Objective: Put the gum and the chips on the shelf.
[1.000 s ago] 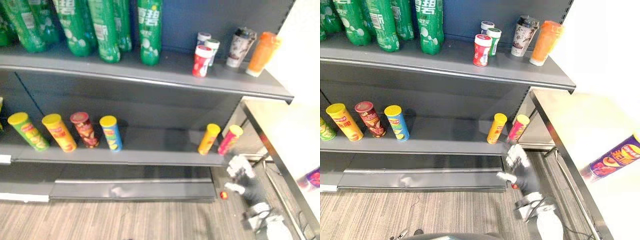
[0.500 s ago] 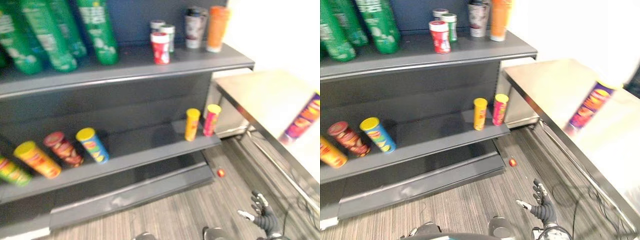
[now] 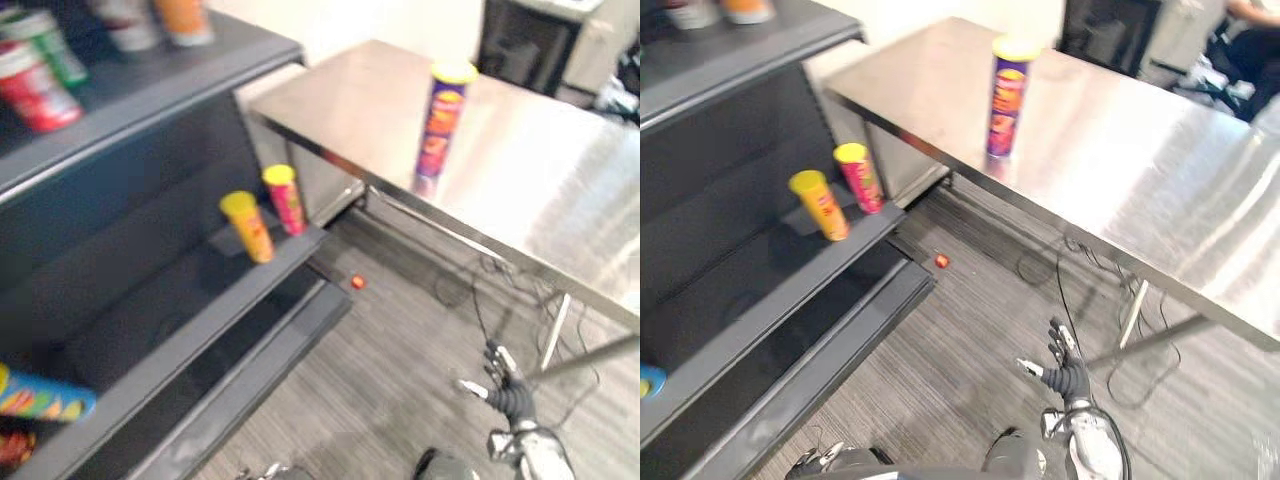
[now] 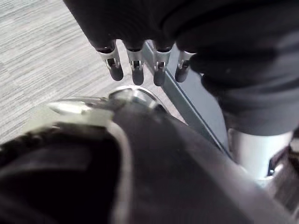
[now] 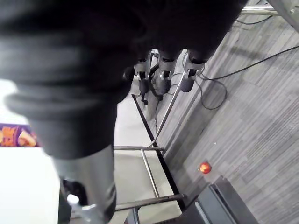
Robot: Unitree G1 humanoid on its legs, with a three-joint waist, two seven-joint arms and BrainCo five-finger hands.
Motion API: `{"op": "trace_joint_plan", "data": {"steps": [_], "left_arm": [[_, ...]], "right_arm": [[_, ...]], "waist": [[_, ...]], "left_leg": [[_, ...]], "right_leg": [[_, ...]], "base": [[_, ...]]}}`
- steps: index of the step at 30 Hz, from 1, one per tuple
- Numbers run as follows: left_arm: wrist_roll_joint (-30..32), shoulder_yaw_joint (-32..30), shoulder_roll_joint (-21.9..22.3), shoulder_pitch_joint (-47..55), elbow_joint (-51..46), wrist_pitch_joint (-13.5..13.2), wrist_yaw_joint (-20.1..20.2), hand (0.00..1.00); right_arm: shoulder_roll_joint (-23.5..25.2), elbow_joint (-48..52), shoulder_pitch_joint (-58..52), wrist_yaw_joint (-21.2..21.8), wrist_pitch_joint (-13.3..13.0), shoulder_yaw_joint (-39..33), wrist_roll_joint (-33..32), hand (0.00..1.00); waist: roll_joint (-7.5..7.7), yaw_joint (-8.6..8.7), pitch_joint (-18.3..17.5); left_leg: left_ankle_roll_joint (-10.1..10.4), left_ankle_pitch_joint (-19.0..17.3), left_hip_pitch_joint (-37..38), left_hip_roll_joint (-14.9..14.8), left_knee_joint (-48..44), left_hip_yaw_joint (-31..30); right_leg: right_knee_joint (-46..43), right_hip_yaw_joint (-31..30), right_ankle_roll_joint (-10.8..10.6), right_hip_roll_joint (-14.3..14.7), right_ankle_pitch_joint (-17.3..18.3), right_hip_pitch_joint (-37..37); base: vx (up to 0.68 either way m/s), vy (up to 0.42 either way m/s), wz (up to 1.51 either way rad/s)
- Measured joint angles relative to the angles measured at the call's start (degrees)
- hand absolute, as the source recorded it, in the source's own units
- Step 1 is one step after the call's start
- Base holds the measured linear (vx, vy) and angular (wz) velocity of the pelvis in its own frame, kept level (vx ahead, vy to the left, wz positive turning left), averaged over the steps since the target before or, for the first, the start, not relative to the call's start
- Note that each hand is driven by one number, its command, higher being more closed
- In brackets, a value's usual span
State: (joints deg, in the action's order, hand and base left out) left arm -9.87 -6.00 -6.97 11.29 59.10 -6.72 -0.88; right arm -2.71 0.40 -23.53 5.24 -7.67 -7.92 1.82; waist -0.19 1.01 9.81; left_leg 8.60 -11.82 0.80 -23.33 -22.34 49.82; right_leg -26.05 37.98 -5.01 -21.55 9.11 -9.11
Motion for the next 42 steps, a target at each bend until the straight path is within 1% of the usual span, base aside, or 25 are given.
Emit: {"op": "trace_joint_plan", "data": {"steps": [2,3,4,5,6,7,8,9,10,11,12,13,14,15,17,18,19,20,21,22,24,26,29,33,42], "left_arm": [[0.0,-0.1,-0.1,-0.2,-0.2,0.0,-0.1,0.00],[0.0,-0.2,-0.2,-0.2,-0.1,0.0,-0.1,0.00],[0.0,0.0,-0.6,-1.1,-0.2,0.0,-0.5,0.00],[-0.1,-0.3,-1.2,-1.1,-0.3,0.0,-1.2,0.00],[-0.1,-0.7,-1.5,-1.1,-0.3,0.0,-1.5,0.00],[-0.2,-0.9,-1.5,-1.1,-0.3,-0.1,-1.7,0.00],[-0.2,-1.0,-1.4,-1.5,-0.3,-0.1,-1.7,0.00],[-0.9,-1.1,-1.0,-2.6,-0.5,-0.1,-2.1,0.00],[-1.3,-1.2,-0.5,-3.0,-0.9,-0.1,-2.4,0.00],[-2.5,-1.5,0.1,-3.4,-1.3,-0.4,-3.1,0.00],[-3.5,-1.4,1.4,-3.2,-2.8,-1.0,-3.3,0.00],[-3.7,-1.6,1.7,-3.2,-3.5,-1.3,-3.4,0.00],[-5.3,-1.5,1.9,-2.7,-5.1,-1.6,-3.5,0.00],[-6.4,-2.2,1.8,-2.1,-6.2,-1.9,-3.5,0.00],[-7.3,-3.9,1.9,-1.7,-7.2,-2.1,-3.7,0.00],[-7.5,-4.8,2.2,-1.7,-7.5,-2.1,-3.8,0.00],[-7.5,-5.0,2.6,-1.6,-7.6,-2.0,-3.9,0.00],[-7.8,-5.7,2.5,-1.2,-7.5,-2.0,-4.1,0.00],[-7.7,-5.6,1.4,-1.5,-7.3,-2.2,-4.5,0.00],[-7.7,-5.6,1.1,-1.5,-7.5,-2.4,-4.6,0.00],[-7.2,-5.7,1.1,-1.0,-6.3,-1.4,-4.8,0.00],[-6.6,-5.7,1.4,0.2,-6.5,-1.4,-5.0,0.00],[-6.3,-5.6,1.7,1.1,-6.5,-1.4,-5.0,0.00],[-5.6,-5.4,1.7,1.1,-6.6,-1.5,-4.9,0.00],[-4.9,-4.6,1.0,1.9,-6.6,-1.5,-3.5,0.00]], "right_arm": [[-1.5,-0.3,-0.2,0.1,0.0,1.7,0.6,0.00],[-1.7,-0.4,-0.4,0.1,0.0,2.0,0.7,0.00],[-1.8,-0.4,-1.0,0.0,0.0,2.0,0.7,0.00],[-1.5,-0.9,-1.2,0.1,-0.1,2.0,1.2,0.00],[-1.2,-1.1,-1.5,-0.1,-0.1,2.0,1.9,0.00],[-1.5,-1.0,-1.5,-0.7,-0.1,1.4,2.0,0.00],[-1.6,-0.9,-1.2,-1.2,-0.1,0.8,2.0,0.00],[-1.6,-0.8,-1.1,-2.1,-0.1,-0.6,1.5,0.00],[-1.6,-0.8,-1.4,-2.7,-0.1,-1.0,1.2,0.00],[-1.7,-0.6,-2.1,-3.5,-0.1,-1.6,-0.2,0.00],[-1.9,-0.5,-2.6,-4.2,-0.1,-2.2,-0.8,0.00],[-1.9,-0.4,-2.8,-4.4,-0.1,-2.4,-0.9,0.00],[-2.0,-0.4,-3.5,-4.4,-0.1,-2.2,-1.9,0.00],[-1.9,-0.4,-3.5,-4.3,-0.1,-1.3,-2.0,0.00],[-1.8,-0.4,-3.5,-3.6,-0.1,-0.3,-2.8,0.00],[-1.9,-0.7,-3.3,-3.4,-0.2,0.1,-4.2,0.00],[-2.1,-0.8,-3.3,-3.4,-0.3,0.2,-4.6,0.00],[-1.5,-3.2,-2.0,-3.4,-0.2,1.3,-4.7,0.00],[-1.3,-3.5,-1.8,-3.2,-0.2,2.4,-4.7,0.00],[-1.4,-3.4,-1.9,-3.1,-0.3,2.5,-4.7,0.00],[-1.2,-3.6,-0.3,-3.0,-0.1,2.5,-4.7,0.00],[-0.4,-3.8,-0.8,-2.5,0.0,2.8,-4.7,0.00],[1.1,-3.6,-2.3,-2.2,0.0,2.7,-4.7,0.00],[1.1,-3.6,-2.8,-2.0,0.1,2.7,-4.6,0.00],[1.0,-1.3,-2.6,-2.1,3.5,1.4,-3.9,0.00]], "waist": [[-0.06,0.35,0.0],[-0.03,0.61,0.0],[0.27,1.27,0.1],[0.64,1.85,0.1],[1.69,1.99,-0.6],[1.76,1.76,-1.3],[1.30,1.67,-1.2],[0.41,1.83,-1.1],[0.43,1.92,-1.0],[0.97,1.99,-0.5],[1.08,1.82,-0.2],[1.37,1.60,-0.1],[2.05,0.25,0.3],[2.21,-0.79,0.4],[2.35,-1.41,0.6],[1.92,-1.75,1.0],[1.28,-2.07,1.1],[1.79,-2.78,1.7],[3.52,-2.40,1.6],[4.44,-2.59,1.6],[4.05,-2.71,2.1],[3.56,-2.80,2.2],[3.83,-2.70,1.4],[4.02,-2.67,0.7],[3.77,-2.69,-0.7]], "left_leg": [[0.3,0.4,2.4,-2.1,-0.7,2.4],[0.4,0.4,3.1,-2.6,-1.0,2.7],[0.5,0.8,5.1,-3.4,-1.0,2.9],[0.8,1.0,6.9,-4.2,-2.2,3.4],[1.3,1.5,7.6,-5.1,-4.0,3.5],[0.3,2.3,7.3,-8.3,-8.2,2.4],[-0.8,3.6,6.4,-10.3,-10.8,1.0],[-4.1,8.6,4.0,-12.6,-15.4,-3.9],[-5.5,12.3,2.7,-12.9,-17.4,-6.9],[-5.5,14.7,-0.4,-13.1,-22.0,-13.6],[-5.1,9.5,-4.0,-9.7,-27.0,-22.2],[-4.7,6.6,-5.9,-6.5,-29.0,-27.0],[-2.9,2.4,-8.1,-0.6,-30.8,-33.7],[-2.9,-0.1,-10.3,2.1,-30.3,-34.7],[-3.8,-1.6,-14.8,4.2,-22.6,-34.6],[-3.8,-0.8,-16.9,7.4,-12.5,-36.5],[-3.7,2.8,-16.8,9.5,-4.5,-38.6],[-2.3,5.5,-14.4,13.0,0.7,-41.0],[-3.3,6.4,-13.7,14.9,3.4,-41.1],[-3.5,6.4,-13.7,15.6,3.8,-41.1],[-4.4,5.8,-13.6,16.4,3.3,-41.2],[-4.5,5.8,-11.6,17.0,5.7,-41.2],[-5.1,7.8,-8.9,18.3,11.3,-41.1],[-5.2,11.3,-7.0,18.9,17.2,-41.2],[-5.0,17.3,-4.3,19.0,25.7,-42.7]], "right_leg": [[-7.3,-0.1,1.9,-0.7,1.6,-2.2],[-9.6,0.2,2.3,-1.2,1.8,-2.4],[-16.4,0.5,2.7,-3.3,1.9,-3.3],[-18.4,0.2,1.9,-3.0,4.1,-5.1],[-16.0,0.2,3.4,-1.5,6.3,-4.8],[-13.8,-0.8,4.0,1.4,9.3,-3.8],[-12.9,-0.8,4.5,3.0,9.6,-3.5],[-10.3,-1.3,4.6,5.7,9.7,-3.2],[-8.5,-2.1,4.6,6.7,9.7,-2.5],[-4.0,-3.2,4.6,8.6,9.7,0.0],[-0.6,-5.9,3.9,9.7,9.3,2.5],[0.6,-7.0,3.7,9.8,9.1,3.6],[2.9,-10.0,2.9,9.9,8.7,6.0],[4.9,-11.9,1.9,10.2,8.1,8.3],[6.9,-14.0,0.8,10.1,7.5,10.7],[7.4,-15.6,0.0,9.7,7.2,11.8],[7.2,-16.7,-0.7,9.7,7.2,12.1],[7.9,-19.8,-1.7,8.5,7.5,12.7],[11.0,-21.9,-1.9,8.6,6.4,12.9],[12.4,-22.1,-1.7,8.9,5.9,13.1],[15.8,-22.2,-1.9,8.9,1.6,15.5],[16.3,-22.2,-1.9,8.8,-0.5,16.6],[17.7,-22.1,-2.7,8.5,-2.5,17.4],[19.0,-21.9,-3.3,8.7,-3.7,17.4],[18.9,-21.3,-3.3,9.6,-3.7,17.1]], "base": [[0.28,-0.207,-0.56],[0.31,-0.230,-0.24],[0.28,-0.259,-0.18],[0.21,-0.227,-0.34],[0.23,-0.294,-0.73],[0.24,-0.254,-0.89],[0.32,-0.311,-1.11],[0.24,-0.220,-0.88],[0.34,-0.267,-0.93],[0.27,-0.182,-0.85],[0.32,-0.143,-0.81],[0.27,-0.018,-0.96],[0.33,0.048,-1.09],[0.28,0.090,-1.10],[0.29,0.196,-0.80],[0.29,0.270,-0.68],[0.27,0.310,-0.73],[0.26,0.228,-0.26],[0.25,0.166,-0.04],[0.23,0.079,0.37],[0.21,0.135,0.23],[0.17,0.140,0.14],[0.13,0.067,0.08],[0.05,-0.011,0.08],[-0.06,-0.019,0.07]]}}
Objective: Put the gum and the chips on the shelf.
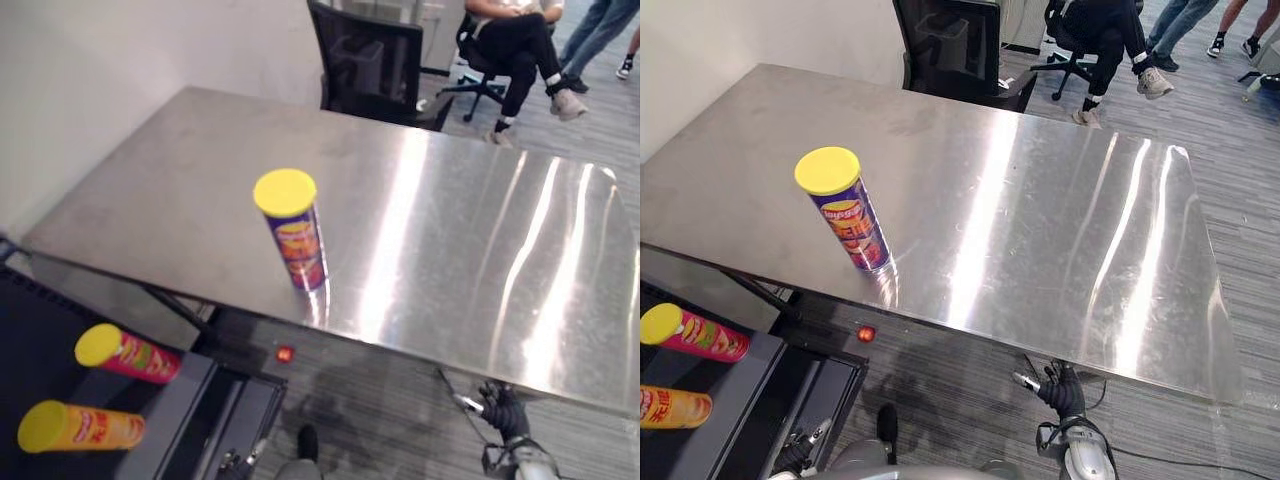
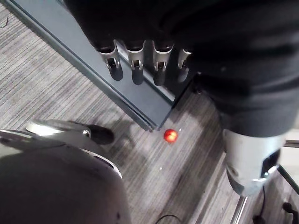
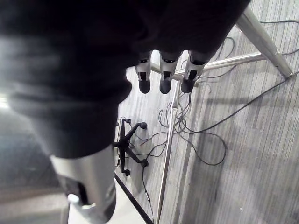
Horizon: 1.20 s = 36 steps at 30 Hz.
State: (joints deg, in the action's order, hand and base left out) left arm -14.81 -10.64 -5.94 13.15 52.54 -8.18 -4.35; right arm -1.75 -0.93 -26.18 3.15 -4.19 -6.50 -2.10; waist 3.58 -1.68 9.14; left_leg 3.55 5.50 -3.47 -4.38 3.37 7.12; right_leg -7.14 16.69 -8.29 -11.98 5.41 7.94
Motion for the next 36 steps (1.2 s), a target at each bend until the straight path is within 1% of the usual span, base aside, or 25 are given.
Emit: {"op": "trace_joint_plan", "data": {"steps": [1,2,3,4,5,6,7,8,9,10,11,12,14,16,17,18,22,24,28,29,31,33,34,36], "left_arm": [[0.0,-0.1,0.0,0.1,0.0,0.0,0.2,0.00],[0.4,-0.1,0.0,0.2,0.2,0.0,0.4,0.00],[0.7,-0.2,0.0,0.2,0.4,0.0,0.5,0.00],[1.0,-0.4,0.0,0.2,0.5,0.0,0.6,0.00],[1.6,-0.5,0.0,0.2,1.0,0.0,0.8,0.00],[1.6,-0.7,0.0,0.3,1.5,0.0,0.8,0.00],[1.7,-0.8,-0.3,0.3,1.8,0.1,0.8,0.00],[2.1,-1.0,-0.3,0.4,2.3,0.1,0.7,0.00],[2.2,-1.1,0.4,1.3,2.4,0.2,0.7,0.00],[2.2,-1.1,0.5,1.7,2.4,0.3,0.7,0.00],[2.3,-1.1,0.8,1.9,2.4,0.8,0.7,0.00],[2.5,-1.1,0.9,2.0,2.4,1.1,0.7,0.00],[2.7,-1.1,0.9,2.5,2.6,1.2,0.7,0.00],[2.7,-1.0,0.6,2.4,3.7,1.3,0.7,0.00],[2.8,-1.0,0.5,2.4,3.8,1.3,0.6,0.00],[2.8,-0.9,0.2,2.3,4.0,1.3,0.5,0.00],[2.6,-0.8,-0.2,1.4,3.9,1.2,0.0,0.00],[2.6,-0.8,-0.4,1.0,3.7,1.2,-0.1,0.00],[2.5,-0.3,-0.6,0.4,3.3,1.2,-0.2,0.00],[2.5,-0.3,-0.6,0.4,3.3,1.2,-0.2,0.00],[2.5,0.1,-0.8,0.4,3.2,1.2,0.0,0.00],[2.6,0.3,-1.0,0.3,3.2,1.2,0.4,0.00],[2.6,0.3,-1.1,0.2,3.2,1.2,0.6,0.00],[2.6,0.3,-1.1,-0.1,3.1,1.2,0.8,0.00]], "right_arm": [[0.0,1.1,-0.2,-0.3,0.5,-0.1,0.0,0.00],[-0.1,3.7,-0.4,-0.8,0.4,-0.6,0.4,0.00],[-0.2,6.0,-0.4,-1.3,0.9,-1.3,1.2,0.00],[-0.2,6.8,-0.5,-1.4,0.8,-1.7,1.6,0.00],[-0.2,9.3,-0.6,-1.6,0.3,-2.5,2.0,0.00],[-0.2,9.9,-0.5,-1.8,-0.5,-2.7,2.1,0.00],[-0.2,10.0,-0.4,-1.8,-0.6,-2.7,2.1,0.00],[-0.2,10.0,0.0,-2.1,-1.5,-3.0,2.1,0.00],[0.2,10.5,0.2,-3.1,-2.7,-4.5,2.1,0.00],[0.2,10.7,0.3,-3.4,-3.1,-5.2,2.1,0.00],[0.3,11.0,0.1,-4.3,-4.1,-7.5,2.1,0.00],[0.4,10.9,0.0,-5.2,-4.3,-9.4,2.1,0.00],[0.7,9.4,-0.1,-6.9,-4.6,-13.6,2.2,0.00],[2.0,5.4,0.0,-9.5,-4.4,-19.8,2.4,0.00],[2.5,4.6,0.0,-10.4,-4.3,-21.5,2.3,0.00],[3.7,4.2,0.0,-12.1,-3.8,-25.1,2.1,0.00],[4.6,4.3,0.3,-15.2,-3.8,-28.4,2.0,0.00],[5.0,4.7,1.8,-16.0,-3.8,-28.8,2.0,0.00],[4.9,8.6,7.2,-17.0,-3.8,-31.6,2.1,0.00],[4.4,10.1,8.4,-17.0,-3.8,-32.3,2.1,0.00],[2.1,12.5,10.9,-17.0,-3.8,-33.3,2.1,0.00],[-2.5,14.0,14.2,-16.9,-4.1,-33.7,2.1,0.00],[-3.7,14.3,15.1,-16.8,-4.2,-33.7,2.1,0.00],[-7.9,15.1,18.2,-16.2,-4.9,-33.3,2.1,0.00]], "waist": [[-0.12,0.00,-0.1],[-0.34,0.04,-0.2],[-0.40,0.15,-0.2],[-0.37,0.15,-0.2],[-0.07,0.24,-0.4],[0.63,0.29,-0.9],[0.93,0.42,-1.1],[0.66,0.77,-1.0],[0.02,1.15,-1.6],[-0.06,1.36,-1.8],[-0.65,1.75,-2.3],[-0.63,1.86,-2.6],[-0.66,2.03,-2.7],[-0.50,3.15,-3.3],[-0.37,3.19,-3.5],[-0.20,3.33,-3.7],[0.26,3.84,-4.1],[0.62,4.50,-4.5],[0.80,4.47,-4.7],[0.86,4.47,-4.7],[0.99,4.40,-4.7],[1.40,4.00,-5.0],[1.63,3.91,-5.1],[1.91,2.94,-5.7]], "left_leg": [[0.0,0.6,0.1,0.1,0.8,0.0],[0.0,1.3,0.1,0.1,1.7,0.0],[-0.2,1.8,0.0,0.3,2.1,-0.1],[-0.3,1.8,0.0,0.5,2.1,-0.1],[-0.2,1.9,-0.1,0.9,2.2,-0.1],[0.0,2.2,-0.4,1.8,2.4,0.1],[-0.1,2.3,-0.5,2.2,2.4,0.1],[0.0,2.6,-0.4,2.4,2.4,0.0],[0.1,2.7,-0.4,1.7,2.4,-0.1],[0.2,2.7,-0.4,1.5,2.4,-0.1],[0.2,2.6,-0.4,1.0,2.4,-0.1],[0.5,2.5,-0.4,0.8,2.4,0.1],[0.4,2.5,-0.4,0.5,2.2,0.2],[0.4,2.6,-0.4,0.2,2.4,1.7],[0.4,2.6,-0.4,0.2,2.4,2.0],[0.4,2.6,-0.1,0.2,2.4,3.3],[0.4,2.5,0.9,0.4,2.4,4.7],[0.4,2.5,0.9,0.5,2.5,4.6],[0.7,2.6,1.4,0.2,2.5,4.7],[0.7,2.6,1.5,0.1,2.5,4.6],[0.7,2.6,1.5,0.1,2.5,4.0],[0.7,2.6,1.3,0.3,2.5,2.4],[0.7,2.7,1.0,0.4,2.5,1.7],[0.7,3.2,-0.6,0.7,2.5,-0.4]], "right_leg": [[0.0,0.0,0.0,0.0,0.0,-0.3],[0.0,0.0,-0.1,0.0,0.1,-0.8],[0.0,0.0,-0.3,-0.2,0.3,-1.2],[0.0,0.0,-0.4,-0.4,0.6,-1.1],[0.0,-0.1,-0.5,-1.1,1.8,-1.0],[0.1,-0.2,-0.4,-2.0,4.2,-1.1],[0.2,-0.5,-0.6,-2.4,5.6,-1.2],[0.0,-0.8,-1.6,-2.4,6.2,-1.4],[-0.4,-1.3,-1.5,-1.6,6.2,-1.8],[-0.4,-1.5,-1.4,-1.2,6.2,-1.9],[-0.4,-1.8,-1.2,-0.7,6.2,-2.0],[-0.4,-2.6,-0.4,-0.8,5.9,-2.4],[-0.4,-4.2,0.2,-0.1,5.6,-3.3],[-0.4,-6.3,0.3,0.4,5.5,-4.2],[-0.4,-6.8,0.3,0.3,5.5,-4.5],[-0.3,-8.1,0.3,0.2,5.5,-5.0],[-0.1,-9.9,0.3,0.0,5.4,-4.9],[-0.6,-10.3,0.9,-0.1,5.0,-5.4],[-1.0,-10.7,0.4,0.1,4.7,-5.5],[-1.0,-10.6,0.2,0.1,4.6,-5.4],[-0.8,-9.9,-0.2,0.2,4.4,-4.9],[0.1,-8.1,-0.3,0.2,4.4,-3.7],[0.1,-7.5,-0.3,0.2,4.4,-3.6],[0.4,-5.2,-0.4,0.3,4.5,-3.6]], "base": [[-0.10,0.015,-0.10],[-0.14,0.024,-0.10],[-0.14,0.029,-0.07],[-0.15,0.038,-0.02],[-0.17,0.023,-0.01],[-0.18,0.011,-0.02],[-0.19,-0.018,-0.02],[-0.24,-0.012,-0.06],[-0.23,-0.015,-0.06],[-0.20,-0.012,-0.05],[-0.12,0.001,-0.06],[-0.10,0.017,-0.18],[-0.06,0.012,-0.38],[-0.04,-0.001,-0.37],[0.02,0.031,-0.42],[0.03,0.025,-0.37],[0.05,0.019,-0.25],[0.05,-0.004,-0.08],[0.05,-0.024,-0.09],[0.06,-0.031,0.03],[0.05,-0.026,0.16],[0.04,-0.017,0.32],[0.02,-0.014,0.44],[0.01,-0.011,0.51]]}}
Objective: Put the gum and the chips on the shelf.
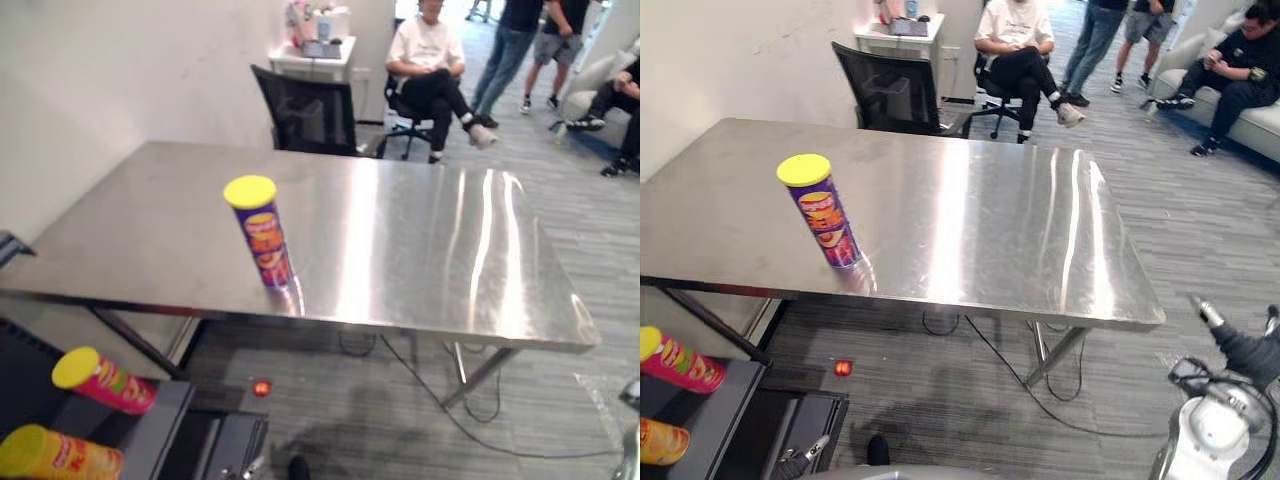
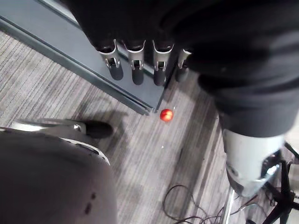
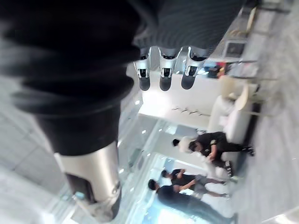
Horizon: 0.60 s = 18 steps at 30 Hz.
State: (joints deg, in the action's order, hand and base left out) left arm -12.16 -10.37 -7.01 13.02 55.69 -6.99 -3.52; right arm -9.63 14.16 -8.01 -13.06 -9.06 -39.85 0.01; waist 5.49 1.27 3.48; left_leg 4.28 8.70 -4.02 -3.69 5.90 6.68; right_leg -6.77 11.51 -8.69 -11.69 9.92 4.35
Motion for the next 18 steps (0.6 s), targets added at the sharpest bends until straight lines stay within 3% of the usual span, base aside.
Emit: {"op": "trace_joint_plan", "data": {"steps": [4,9,13,18], "left_arm": [[0.0,-0.1,-0.5,0.3,0.3,0.1,0.3,0.00],[0.1,0.0,-0.9,0.5,0.3,0.1,1.6,0.00],[0.2,-0.1,-1.2,0.9,0.3,0.2,2.1,0.00],[0.1,0.0,-1.2,0.9,0.4,0.4,2.2,0.00]], "right_arm": [[-3.8,0.7,5.3,2.5,-1.5,5.5,-0.2,0.00],[-5.7,0.5,7.8,7.5,-1.8,13.6,-1.3,0.00],[-6.3,-2.5,8.4,10.0,-1.6,17.4,-2.7,0.00],[-7.5,-9.2,9.9,11.9,-1.2,23.1,-4.7,0.00]], "waist": [[0.51,-0.59,0.0],[1.60,-2.93,-0.1],[2.23,-3.10,0.1],[1.96,-3.30,0.6]], "left_leg": [[-0.2,0.9,-1.1,0.2,0.0,-2.9],[-0.1,1.3,-2.1,0.5,0.0,-4.8],[-0.4,1.7,-2.9,1.0,0.0,-7.1],[-0.5,2.0,-3.7,2.3,0.0,-9.1]], "right_leg": [[0.6,2.9,0.0,0.4,0.0,1.0],[0.6,4.8,0.2,0.5,0.1,1.3],[0.5,7.1,0.4,0.4,0.7,1.9],[0.7,10.1,-0.2,0.0,1.4,2.9]], "base": [[0.00,-0.010,0.38],[-0.01,-0.011,0.24],[-0.02,-0.006,0.29],[-0.02,0.001,0.27]]}}
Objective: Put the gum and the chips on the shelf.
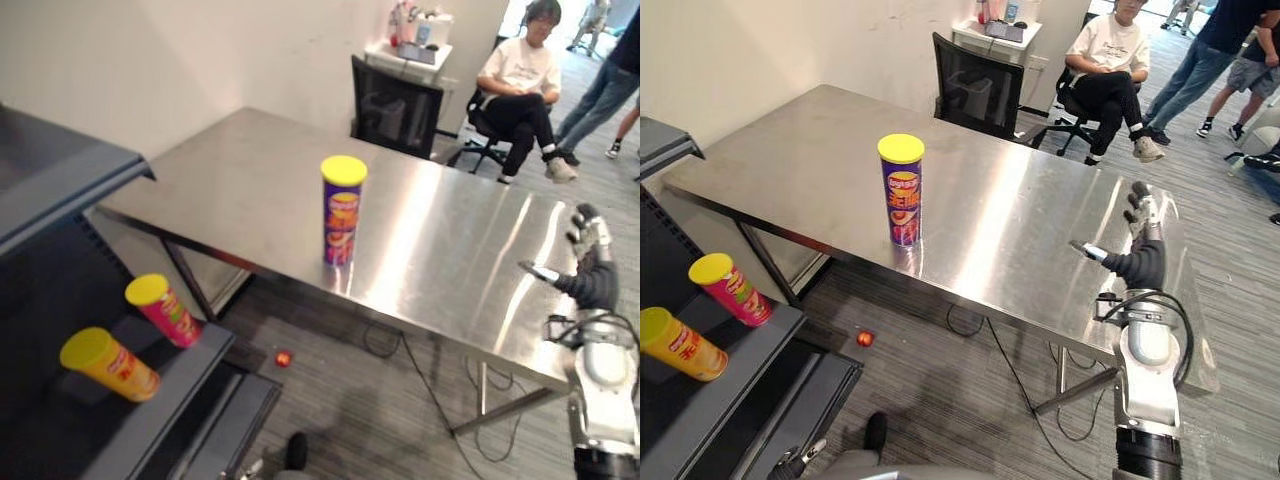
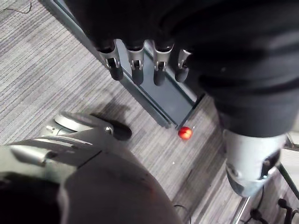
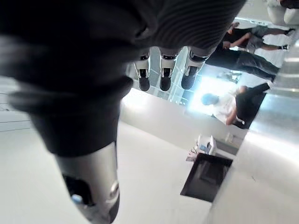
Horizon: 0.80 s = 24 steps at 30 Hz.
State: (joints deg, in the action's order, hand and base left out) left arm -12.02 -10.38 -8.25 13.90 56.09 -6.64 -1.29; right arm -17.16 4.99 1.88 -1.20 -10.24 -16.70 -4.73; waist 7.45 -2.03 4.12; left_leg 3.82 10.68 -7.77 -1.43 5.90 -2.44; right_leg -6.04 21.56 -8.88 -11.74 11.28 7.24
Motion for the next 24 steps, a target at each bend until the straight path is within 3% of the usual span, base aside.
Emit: {"op": "trace_joint_plan", "data": {"steps": [6,8,15,24], "left_arm": [[-0.2,0.5,0.3,-0.1,-0.2,0.5,0.4,0.00],[-0.2,0.5,0.2,-0.1,-0.2,0.5,0.5,0.00],[-0.2,0.5,0.2,-0.2,-0.6,0.6,0.5,0.00],[-0.3,0.9,-0.1,-0.3,-1.5,0.6,0.5,0.00]], "right_arm": [[-0.6,-5.8,4.0,0.5,0.4,2.9,-3.3,0.00],[-0.6,-8.1,6.0,0.5,1.1,3.8,-5.3,0.00],[-2.9,-10.9,11.9,1.2,2.3,8.7,-5.3,0.00],[-3.6,-12.7,17.8,3.2,2.4,15.3,-5.3,0.00]], "waist": [[-0.69,-1.29,0.6],[-0.62,-1.36,1.1],[-0.30,-2.96,2.7],[0.15,-3.51,4.8]], "left_leg": [[-0.2,0.1,-0.9,1.0,0.0,-0.8],[-0.4,0.2,-1.2,1.4,-0.1,-1.7],[-0.5,0.4,-1.2,2.2,-0.2,-3.1],[-0.4,0.4,-2.1,2.3,0.0,-4.9]], "right_leg": [[0.8,0.9,0.0,-0.5,-0.2,0.1],[1.0,1.9,-0.9,-0.7,-0.6,0.3],[1.6,3.5,-1.4,-0.9,-0.8,1.6],[1.9,5.5,-1.4,-0.6,-0.8,1.9]], "base": [[0.03,0.010,0.12],[0.06,-0.010,0.21],[0.05,-0.016,0.10],[-0.01,-0.010,0.11]]}}
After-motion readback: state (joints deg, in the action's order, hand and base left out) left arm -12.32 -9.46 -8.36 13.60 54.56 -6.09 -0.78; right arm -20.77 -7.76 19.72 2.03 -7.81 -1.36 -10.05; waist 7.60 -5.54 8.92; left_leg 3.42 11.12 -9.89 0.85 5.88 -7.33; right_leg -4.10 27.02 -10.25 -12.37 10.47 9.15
